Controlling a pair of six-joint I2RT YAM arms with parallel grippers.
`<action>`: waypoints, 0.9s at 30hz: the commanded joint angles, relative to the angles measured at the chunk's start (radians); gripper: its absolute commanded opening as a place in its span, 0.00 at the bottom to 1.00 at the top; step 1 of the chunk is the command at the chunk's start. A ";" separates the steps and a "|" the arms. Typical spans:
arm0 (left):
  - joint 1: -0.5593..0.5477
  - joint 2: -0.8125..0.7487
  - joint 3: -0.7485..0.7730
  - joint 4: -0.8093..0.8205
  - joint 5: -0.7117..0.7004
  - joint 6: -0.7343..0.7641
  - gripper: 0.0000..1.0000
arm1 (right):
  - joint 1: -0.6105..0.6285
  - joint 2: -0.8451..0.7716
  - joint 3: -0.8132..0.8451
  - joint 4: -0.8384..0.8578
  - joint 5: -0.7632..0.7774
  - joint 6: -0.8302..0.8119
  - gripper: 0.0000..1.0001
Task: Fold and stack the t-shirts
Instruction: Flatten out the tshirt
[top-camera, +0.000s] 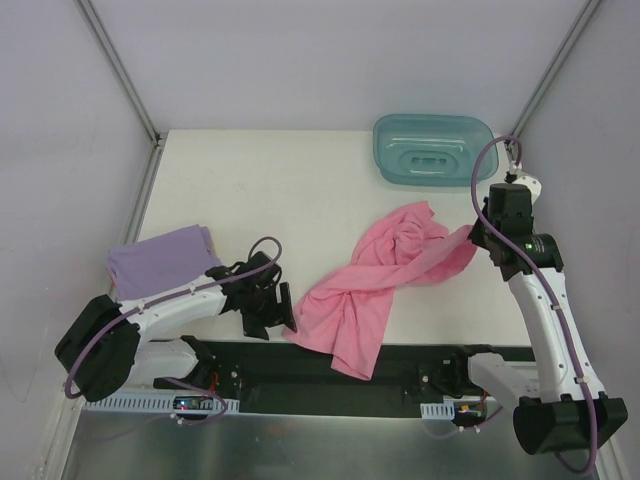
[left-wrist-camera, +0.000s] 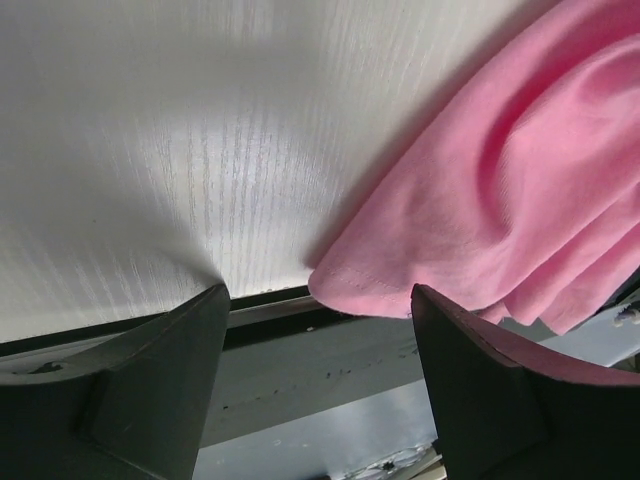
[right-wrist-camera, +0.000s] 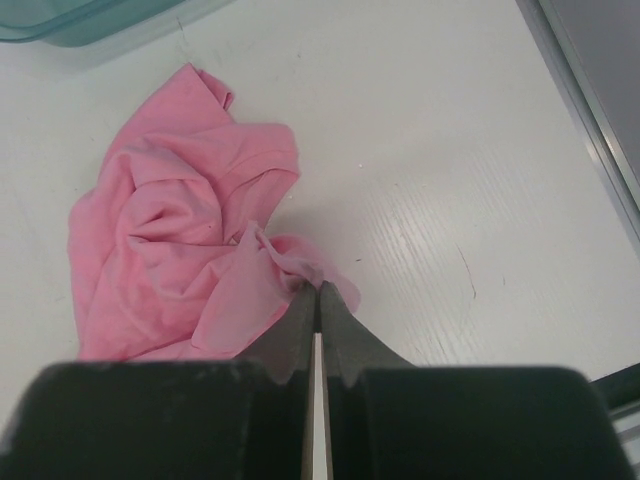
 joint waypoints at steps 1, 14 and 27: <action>-0.011 0.055 0.050 0.026 -0.079 -0.027 0.71 | -0.008 -0.018 -0.002 0.025 -0.030 -0.018 0.01; -0.084 0.169 0.143 0.074 -0.111 0.011 0.00 | -0.032 -0.016 0.012 0.028 -0.015 -0.028 0.01; -0.084 -0.219 0.679 -0.302 -0.818 0.202 0.00 | -0.044 -0.096 0.314 0.013 -0.035 -0.061 0.01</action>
